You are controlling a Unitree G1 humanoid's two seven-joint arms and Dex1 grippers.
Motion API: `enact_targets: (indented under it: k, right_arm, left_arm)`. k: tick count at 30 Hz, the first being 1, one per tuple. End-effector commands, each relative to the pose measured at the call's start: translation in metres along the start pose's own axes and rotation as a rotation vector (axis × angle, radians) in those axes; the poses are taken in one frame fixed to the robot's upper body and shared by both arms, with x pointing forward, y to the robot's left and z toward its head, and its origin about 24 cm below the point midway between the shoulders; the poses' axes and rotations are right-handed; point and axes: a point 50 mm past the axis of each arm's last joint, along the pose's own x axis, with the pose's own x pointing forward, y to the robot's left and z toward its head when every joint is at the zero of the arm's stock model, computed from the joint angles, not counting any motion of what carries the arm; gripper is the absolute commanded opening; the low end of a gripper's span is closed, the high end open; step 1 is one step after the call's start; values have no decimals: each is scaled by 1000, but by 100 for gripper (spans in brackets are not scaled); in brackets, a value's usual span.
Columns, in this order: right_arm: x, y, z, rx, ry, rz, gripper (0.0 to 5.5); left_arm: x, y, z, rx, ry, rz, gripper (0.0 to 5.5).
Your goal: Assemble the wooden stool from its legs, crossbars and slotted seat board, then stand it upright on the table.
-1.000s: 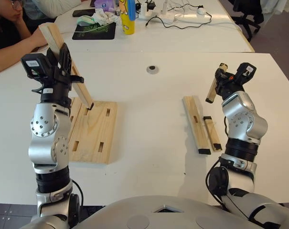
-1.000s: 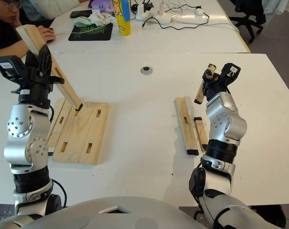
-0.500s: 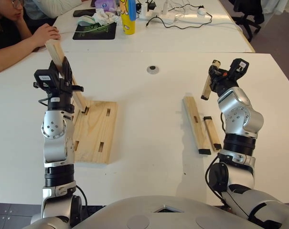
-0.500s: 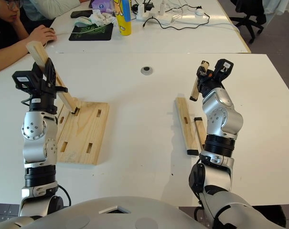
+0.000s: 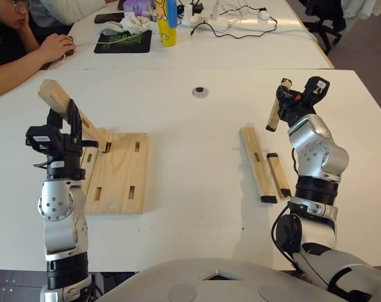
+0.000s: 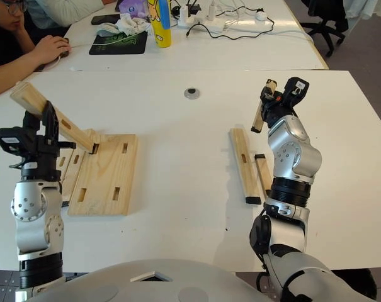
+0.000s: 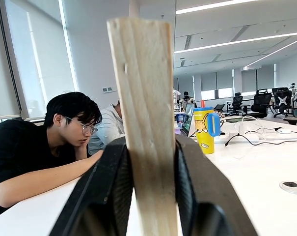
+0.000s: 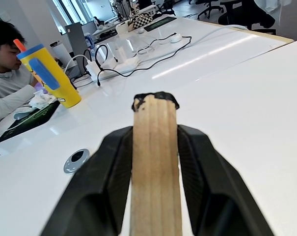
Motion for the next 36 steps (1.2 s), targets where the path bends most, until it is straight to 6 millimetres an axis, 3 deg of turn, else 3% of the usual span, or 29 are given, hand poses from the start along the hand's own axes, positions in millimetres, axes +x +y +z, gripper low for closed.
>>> enact_targets:
  k: [1, 3, 10, 19, 22, 26, 30, 33, 36]
  right_arm:
    - [-1, 0, 5, -3, -15, -4, 130]
    - [-1, 0, 4, -3, -12, -2, 130]
    - [-4, -3, 4, 3, -18, -18, 130]
    - [-4, -2, 5, 11, -26, -20, 130]
    - [-4, -1, 6, 7, -24, -14, 130]
    - [-5, -4, 6, 5, -24, -20, 130]
    - [-5, -2, 5, 7, -26, -20, 130]
    - [-9, -7, 7, 7, -38, -36, 130]
    - [-12, -10, 8, 8, -46, -47, 130]
  left_arm:
    - [-28, 6, -30, 12, 256, -6, 104]
    - [-27, 9, -26, 15, 250, 3, 104]
    - [4, 11, 7, -23, 126, 21, 104]
    - [-20, 7, -28, -25, 285, 11, 104]
    - [-24, 12, -29, -19, 287, 36, 104]
    - [5, 15, 4, -53, 130, 75, 104]
    - [31, 9, 53, -114, -39, 54, 104]
    - [26, 5, 76, -145, -54, 24, 104]
    - [5, 9, 75, -117, 46, 8, 104]
